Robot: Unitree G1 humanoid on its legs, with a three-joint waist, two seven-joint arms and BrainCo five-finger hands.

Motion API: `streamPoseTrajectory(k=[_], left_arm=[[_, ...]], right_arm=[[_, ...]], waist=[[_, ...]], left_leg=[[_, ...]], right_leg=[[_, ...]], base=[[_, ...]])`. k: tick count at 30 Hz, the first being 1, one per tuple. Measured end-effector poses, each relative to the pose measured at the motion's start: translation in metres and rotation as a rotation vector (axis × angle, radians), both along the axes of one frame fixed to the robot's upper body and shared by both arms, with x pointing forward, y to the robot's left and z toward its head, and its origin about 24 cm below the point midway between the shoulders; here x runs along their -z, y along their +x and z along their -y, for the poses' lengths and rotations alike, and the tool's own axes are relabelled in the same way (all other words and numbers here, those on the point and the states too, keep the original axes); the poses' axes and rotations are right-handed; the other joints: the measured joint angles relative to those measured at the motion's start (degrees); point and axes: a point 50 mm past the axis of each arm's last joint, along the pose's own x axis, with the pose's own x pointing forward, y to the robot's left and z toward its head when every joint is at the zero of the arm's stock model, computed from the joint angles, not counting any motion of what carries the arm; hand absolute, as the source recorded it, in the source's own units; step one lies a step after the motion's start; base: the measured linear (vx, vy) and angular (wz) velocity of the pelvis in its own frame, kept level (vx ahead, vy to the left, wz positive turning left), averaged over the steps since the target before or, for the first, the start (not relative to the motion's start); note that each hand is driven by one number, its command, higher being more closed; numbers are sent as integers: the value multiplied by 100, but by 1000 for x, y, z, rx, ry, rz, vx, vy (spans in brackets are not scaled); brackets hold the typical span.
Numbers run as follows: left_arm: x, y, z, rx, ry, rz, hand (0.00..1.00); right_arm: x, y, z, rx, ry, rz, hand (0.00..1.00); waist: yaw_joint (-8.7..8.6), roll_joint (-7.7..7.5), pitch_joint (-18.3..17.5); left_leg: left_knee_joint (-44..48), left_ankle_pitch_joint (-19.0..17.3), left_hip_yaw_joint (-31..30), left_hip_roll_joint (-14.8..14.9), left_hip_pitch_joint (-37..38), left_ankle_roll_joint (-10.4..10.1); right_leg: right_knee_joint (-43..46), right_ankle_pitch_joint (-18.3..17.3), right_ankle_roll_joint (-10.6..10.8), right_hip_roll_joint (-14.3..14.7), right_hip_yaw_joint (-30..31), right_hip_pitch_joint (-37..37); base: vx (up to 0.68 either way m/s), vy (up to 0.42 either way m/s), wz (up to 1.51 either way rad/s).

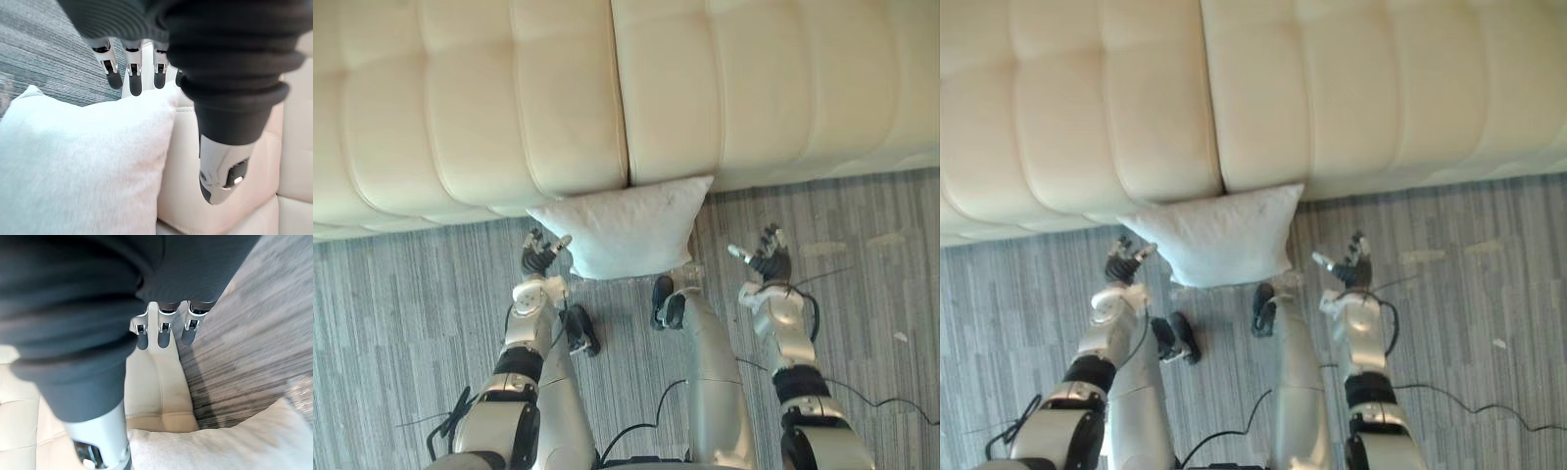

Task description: Pick up cushions and gather them together orderly.

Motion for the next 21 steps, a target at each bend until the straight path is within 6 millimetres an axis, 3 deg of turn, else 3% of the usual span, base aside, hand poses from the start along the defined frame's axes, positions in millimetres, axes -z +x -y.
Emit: streamPoseTrajectory(k=[2, 6, 9, 16, 19, 20, 21], left_arm=[[-22, 10, -4, -6, 8, 68, 0], [-52, 20, -8, -5, 9, 153, 0], [-85, 29, -7, 20, 57, 250, 0], [-128, 42, 18, 82, 103, 361, 0], [-137, 44, 30, 95, 97, 379, 0], [-140, 45, 36, 105, 100, 387, 0], [-142, 46, 38, 106, 98, 391, 0]], right_arm=[[-30, 13, 2, -10, 6, 89, 0], [-65, 25, 0, -44, 7, 183, 0], [-99, 37, -13, -112, 3, 264, 0], [-131, 59, -62, -254, 10, 290, 0], [-137, 63, -64, -241, 27, 291, 0], [-140, 63, -65, -239, 38, 297, 100], [-141, 63, -65, -238, 44, 301, 100]], waist=[[19, -2, 30], [19, 2, 163], [31, 2, 195], [130, 2, 212], [137, 2, 211], [130, 3, 208], [125, 3, 208]], left_leg=[[332, -5, -108, 31, -691, 9], [650, -20, -307, 37, -1302, 29], [833, -9, -404, 24, -1854, 45], [904, 49, -475, -33, -2424, 87], [903, 49, -493, -81, -2519, 90], [900, 50, -492, -99, -2558, 92], [897, 53, -490, -110, -2575, 96]], right_leg=[[297, -8, -7, -11, -18, -658], [570, -11, -14, -43, -70, -1184], [742, 1, -24, -116, -115, -1677], [797, 50, -79, -180, -164, -2172], [779, 64, -102, -207, -164, -2230], [769, 89, -129, -230, -164, -2259], [771, 96, -140, -249, -164, -2275]], base=[[-49, -32, 5], [-52, -11, 6], [-56, 2, 11], [-26, 4, 6], [0, 18, 5], [1, 24, 6], [3, 26, 11]])
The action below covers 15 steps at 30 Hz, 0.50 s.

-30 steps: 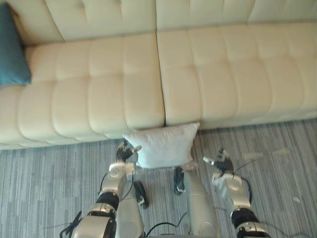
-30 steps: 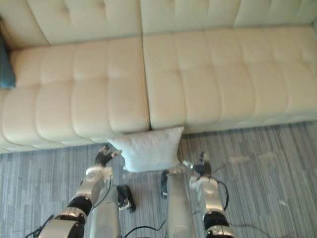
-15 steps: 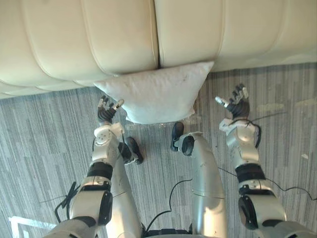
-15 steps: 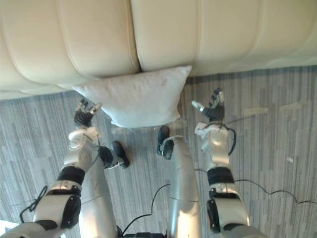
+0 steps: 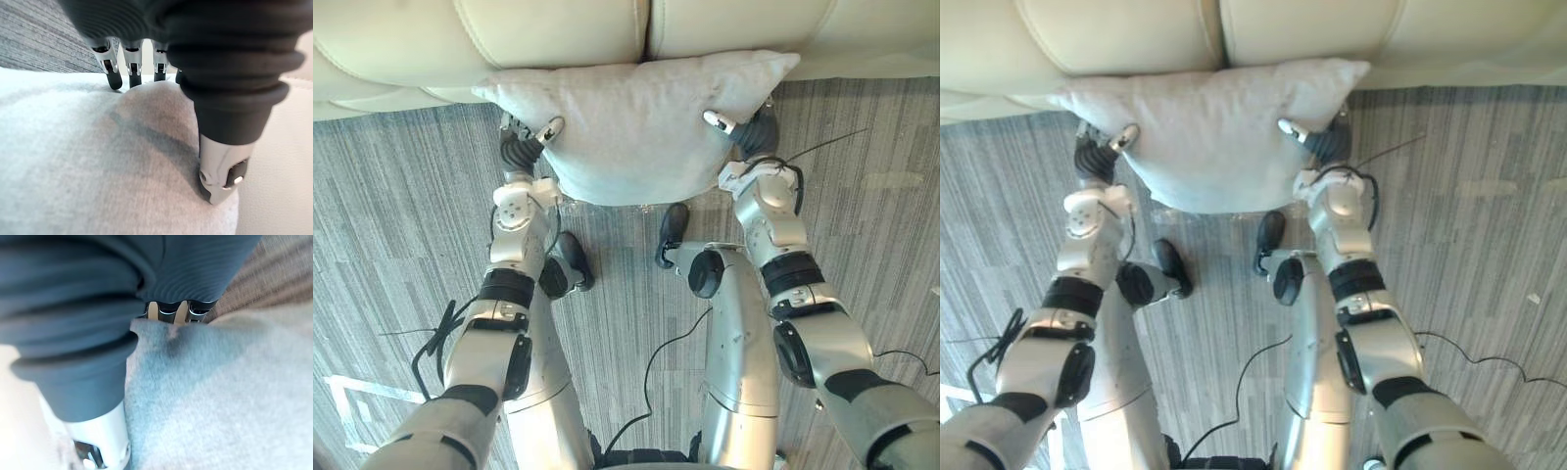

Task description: Pick up cushions and gather them together orderly.

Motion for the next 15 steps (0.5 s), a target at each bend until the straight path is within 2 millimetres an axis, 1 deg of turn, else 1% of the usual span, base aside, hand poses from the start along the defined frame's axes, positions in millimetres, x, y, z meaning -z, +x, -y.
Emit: streamPoseTrajectory(k=[1, 2, 3, 4, 5, 10, 12, 14, 15], left_arm=[[-4, 1, 6, 1, 2, 6, 100], [-5, 1, 13, 5, 3, 8, 100], [-5, 1, 14, 4, 1, 7, 100], [-7, 1, 20, 4, -9, 11, 100], [-10, -1, 24, 1, -22, 22, 100], [-14, -3, 28, -2, -96, 25, 100], [-11, -3, 29, -1, -101, 15, 100], [-5, -6, 32, 11, -96, 6, 100], [0, -11, 33, 20, -99, 11, 100]], right_arm=[[-1, 0, -1, -3, 16, 2, 100], [-1, 1, -1, 2, 19, -3, 100], [0, 1, -1, 5, 20, -4, 100], [-1, 2, 0, 16, 26, -9, 100], [-3, 2, 0, 20, 46, -10, 100], [-1, 3, -1, 21, 61, -24, 100], [0, 3, -3, 21, 51, -34, 100], [5, 0, -3, 23, 52, -35, 100], [10, -5, -2, 20, 57, -24, 100]], waist=[[-6, 0, 0], [-14, 0, 0], [-21, 0, -2], [-73, 0, -2], [-77, 0, -2], [-122, 0, -2], [-149, 0, -2], [-154, -1, -3], [-155, -5, -6]], left_leg=[[-2, 31, 5, -51, -31, -2], [-17, 44, 6, -99, -35, 4], [-27, 50, 10, -116, -33, 10], [-70, 78, 20, -184, -32, 32], [-89, 104, 21, -199, -38, 24], [-218, 208, 38, -297, 67, 36], [-378, 283, 49, -350, 252, 42], [-544, 332, 81, -360, 526, 5], [-701, 350, 123, -366, 727, 10]], right_leg=[[7, 32, -50, -32, 4, -25], [10, 33, -52, -68, 15, -27], [11, 33, -52, -82, 21, -27], [-1, 41, -45, -123, 44, -26], [-35, 74, -49, -124, 50, -19], [-160, 174, -57, -128, 103, 87], [-316, 238, -35, -123, 104, 279], [-488, 286, -15, -109, 105, 542], [-636, 286, 59, -94, 107, 732]], base=[[3, 24, 16], [2, 22, 16], [-8, 16, 21], [-18, 11, 15], [-22, 10, 12], [-31, -1, 5], [-62, -7, 1], [-66, -14, -5], [-73, -26, -8]])
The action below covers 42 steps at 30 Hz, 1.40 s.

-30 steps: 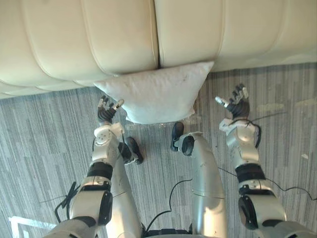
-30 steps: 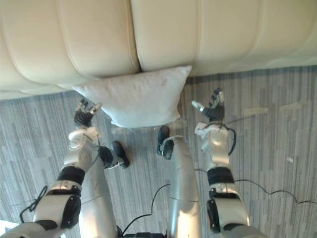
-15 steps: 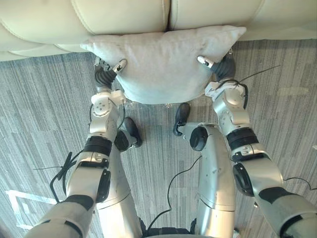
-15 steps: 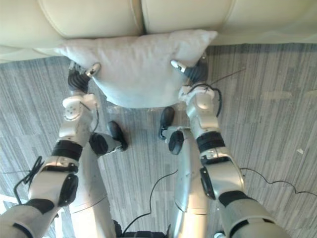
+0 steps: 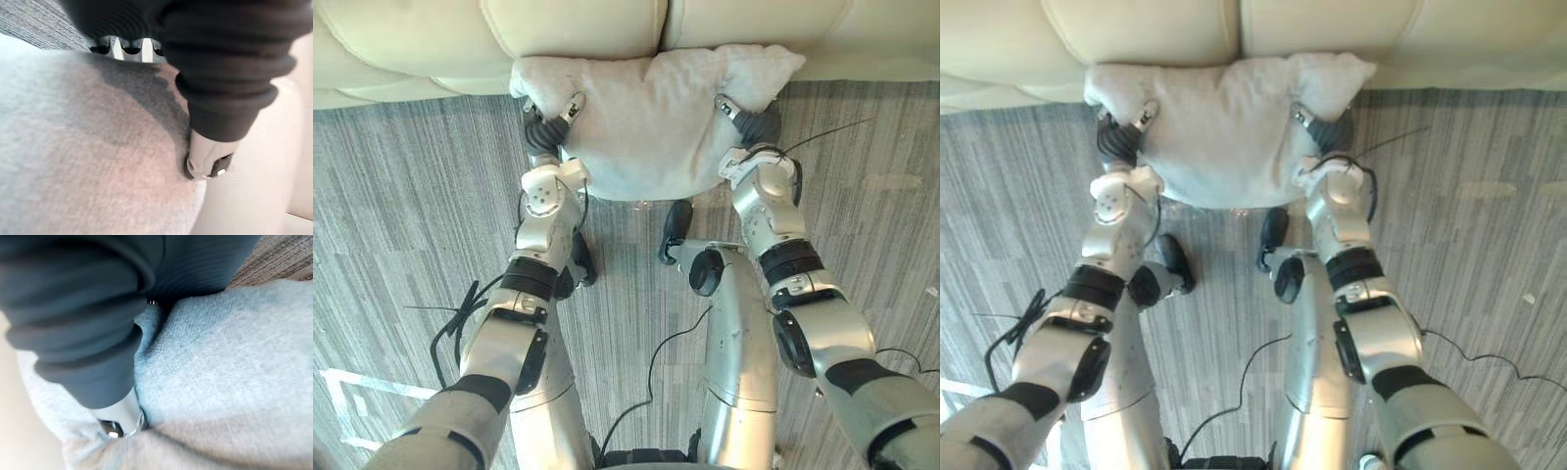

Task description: Pick up cushions and gather them together orderly.

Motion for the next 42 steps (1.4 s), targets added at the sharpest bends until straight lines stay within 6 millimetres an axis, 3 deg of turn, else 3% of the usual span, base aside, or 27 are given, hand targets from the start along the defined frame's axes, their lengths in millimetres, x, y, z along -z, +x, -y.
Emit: streamPoseTrajectory(k=[4, 7, 12, 13, 14, 16, 23, 28, 32, 35, 37, 39, 40, 41, 42], left_arm=[[18, -14, 4, 27, -39, 0, 100], [25, -23, 8, 48, -40, 9, 100], [51, -43, 17, 101, -76, -14, 100], [65, -52, 22, 120, -90, -42, 100], [72, -64, 27, 151, -104, -33, 100], [79, -76, 31, 181, -120, -30, 100], [115, -121, 35, 263, -156, -94, 100], [133, -136, 36, 285, -198, -161, 100], [141, -138, 37, 291, -188, -212, 100], [141, -138, 37, 292, -177, -212, 100], [140, -138, 37, 294, -164, -206, 100], [140, -138, 38, 301, -155, -206, 100], [142, -137, 38, 303, -147, -211, 100], [146, -136, 41, 312, -138, -235, 100], [147, -134, 43, 321, -129, -246, 100]], right_arm=[[17, -17, -1, -16, 18, 27, 100], [26, -26, -2, -23, 36, 33, 100], [63, -53, 2, -8, 59, 3, 100], [81, -66, 5, 3, 77, -25, 100], [91, -81, 8, 13, 95, -21, 100], [101, -98, 11, 30, 95, -17, 100], [131, -157, 20, 74, 47, -70, 100], [149, -171, 23, 74, 40, -145, 100], [165, -173, 28, 78, 7, -215, 100], [171, -170, 29, 75, -8, -243, 100], [173, -169, 30, 73, -19, -254, 100], [175, -167, 33, 68, -39, -263, 100], [176, -164, 35, 60, -55, -272, 100], [178, -158, 40, 56, -91, -294, 100], [178, -157, 43, 59, -104, -304, 100]], waist=[[-48, -1, -155], [-61, -1, -151], [-82, 2, -283], [-85, 0, -662], [-86, 4, -747], [-85, 2, -780], [-47, 39, -1508], [-27, 57, -1756], [-99, 75, -1758], [-193, 76, -1759], [-206, 59, -1777], [-269, 76, -1801], [-324, 26, -1830], [-289, 200, -1843], [-264, 229, -1831]], left_leg=[[-743, 147, 205, -12, 804, 15], [-1096, 254, 289, -11, 1417, -75], [-1824, 293, 436, -127, 2768, -147], [-2039, 290, 438, -158, 2922, -138], [-2263, 291, 460, -196, 3324, -141], [-2525, 306, 498, -214, 3906, -167], [-3560, 348, 932, -348, 5512, -158], [-3849, 222, 1173, -424, 6086, -89], [-3810, -16, 1348, -435, 6539, -49], [-3960, -46, 1332, -521, 6779, -14], [-4168, -44, 1326, -592, 6863, -2], [-4405, 19, 1309, -653, 6913, -74], [-4527, 94, 1245, -778, 6948, -197], [-4882, 226, 735, -796, 7060, -306], [-5255, 324, 482, -847, 7304, -456]], right_leg=[[-730, 151, 108, 102, 21, 741], [-1071, 278, 10, 181, 25, 1313], [-1647, 287, 15, 228, 3, 2576], [-1844, 258, 74, 236, 0, 2729], [-2056, 211, 156, 255, -27, 3139], [-2309, 234, 204, 283, -40, 3720], [-3484, 491, 458, 423, 153, 5221], [-3869, 639, 592, 497, 417, 5694], [-2912, 892, 979, 493, 715, 5519], [-2750, 924, 917, 455, 755, 5531], [-3128, 674, 784, 465, 791, 5527], [-4267, 878, 751, 482, 830, 5569], [-5012, 1648, 713, 468, 869, 5635], [-5119, 1801, 560, 588, 853, 5738], [-4691, 1522, 507, 606, 865, 5640]], base=[[-75, -42, -10], [-8, -40, -12], [26, -32, -9], [48, -13, -2], [74, -8, -1], [108, 34, -5], [150, 93, -17], [134, 126, -33], [41, 110, -19], [54, 61, -1], [87, -5, 3], [132, -77, 18], [327, -161, 5], [356, -169, -4], [401, -169, -6]])
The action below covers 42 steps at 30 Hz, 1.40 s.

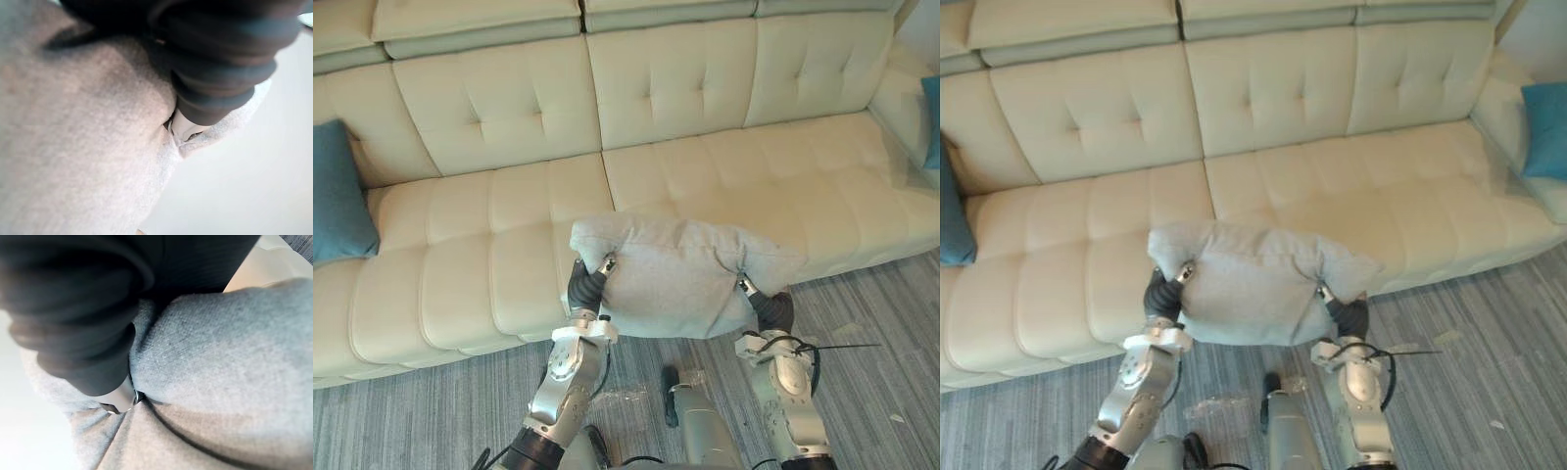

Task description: Pick up cushions and gather them together orderly.

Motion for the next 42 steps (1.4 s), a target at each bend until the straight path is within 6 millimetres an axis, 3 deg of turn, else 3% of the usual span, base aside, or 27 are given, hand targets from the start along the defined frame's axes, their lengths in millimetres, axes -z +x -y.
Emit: streamPoseTrajectory(k=[2, 4, 5, 6, 7, 8, 9, 10, 12, 13, 14, 15, 17, 20, 23, 29, 32, 35, 42], left_arm=[[5, -3, 11, 45, 5, -31, 100], [6, -6, 17, 72, -8, -34, 100], [7, -8, 19, 72, -22, -38, 100], [7, -10, 19, 68, -32, -41, 100], [6, -12, 20, 66, -49, -38, 100], [5, -13, 22, 69, -56, -34, 100], [0, -12, 25, 75, -77, -15, 100], [-4, -12, 28, 77, -92, -6, 100], [-4, -12, 29, 76, -99, -3, 100], [-4, -12, 31, 81, -101, -6, 100], [-5, -13, 32, 87, -102, -3, 100], [-5, -13, 33, 90, -102, -2, 100], [-5, -13, 33, 96, -95, -3, 100], [-6, -13, 32, 95, -93, 4, 100], [-8, -12, 32, 90, -99, 20, 100], [-5, -8, 32, 126, -31, 22, 100], [-9, -3, 28, 126, 2, 41, 100], [-22, 6, 28, 110, 10, 92, 100], [-75, 32, 19, -15, -36, 277, 100]], right_arm=[[6, -13, 11, 44, -5, -32, 100], [2, -28, 17, 68, -11, -23, 100], [-4, -38, 18, 72, -16, -4, 100], [-8, -43, 17, 72, -19, 9, 100], [-12, -47, 17, 72, -23, 25, 100], [-14, -48, 18, 74, -24, 34, 100], [-19, -47, 20, 82, -32, 64, 100], [-21, -46, 21, 90, -29, 76, 100], [-21, -45, 21, 94, -28, 75, 100], [-21, -46, 23, 99, -31, 70, 100], [-21, -46, 24, 103, -36, 71, 100], [-22, -46, 25, 106, -37, 71, 100], [-19, -45, 23, 125, -3, 63, 100], [-20, -41, 22, 125, 4, 72, 100], [-23, -35, 21, 119, 5, 89, 100], [-14, -16, 25, 120, -14, 51, 100], [-20, 0, 24, 111, -42, 66, 100], [-40, 16, 20, 113, -44, 140, 100], [-112, 57, -4, 85, -9, 396, 100]], waist=[[-31, 15, -10], [-34, 25, -4], [-7, 23, -12], [67, 8, -27], [186, -15, -85], [195, 5, -105], [193, 96, -177], [226, 108, -200], [242, 115, -205], [250, 151, -235], [286, 236, -293], [284, 273, -318], [228, 31, -362], [248, -213, -513], [234, -250, -629], [178, -249, -719], [178, -243, -722], [178, -243, -722], [174, -239, -722]], left_leg=[[149, 101, -158, 76, 301, -69], [1624, 241, -325, 322, -115, 131], [2916, 797, -360, 586, -590, 542], [3498, 1316, -315, 765, -811, 626], [3891, 1607, -227, 928, -950, 641], [3946, 1528, -218, 980, -1030, 651], [3967, 1126, -107, 1049, -1251, 720], [3652, 818, 74, 1021, -1364, 768], [2889, 617, 144, 910, -1342, 707], [1877, 648, 168, 776, -1168, 636], [987, 1018, 190, 666, -1002, 654], [760, 1092, 197, 629, -965, 624], [262, 1073, 283, 361, -651, 495], [-67, 1091, 565, 49, -425, 509], [-234, 1103, 677, -86, -426, 534], [-631, 1300, 651, -276, -425, 689], [-963, 1512, 599, -377, -441, 740], [-1242, 1697, 541, -467, -482, 797], [-1536, 2053, 505, -539, -800, 838]], right_leg=[[458, -506, -58, -15, -216, 275], [534, -818, -109, -11, -475, 742], [573, -1025, -178, 20, -608, 1046], [553, -1174, -233, 39, -621, 1258], [513, -1311, -294, 46, -607, 1430], [494, -1332, -308, 50, -619, 1465], [455, -1383, -403, 63, -632, 1533], [429, -1400, -418, 24, -638, 1561], [384, -1347, -340, -26, -687, 1656], [357, -1340, -326, -33, -725, 1735], [384, -1359, -292, 24, -720, 1739], [409, -1395, -231, 50, -695, 1742], [574, -1443, -105, -154, -499, 1664], [513, -1533, 152, -381, -157, 1647], [164, -1397, 337, -455, -11, 1658], [-372, -1079, 402, -508, 46, 1720], [-696, -845, 399, -517, 114, 1700], [-856, -725, 405, -536, 134, 1634], [-831, -555, 421, -530, 113, 1185]], base=[[290, -145, 47], [221, -158, 65], [162, -159, 34], [205, -146, 16], [172, -86, -2], [203, -25, 7], [189, -2, 10], [184, 16, 5], [186, 48, 0], [239, 106, -6], [208, 122, -11], [204, 143, -9], [164, 139, 3], [111, 122, -20], [51, 131, -21], [-6, 59, -2], [-50, 48, -2], [-78, 48, 6], [-56, 9, 4]])
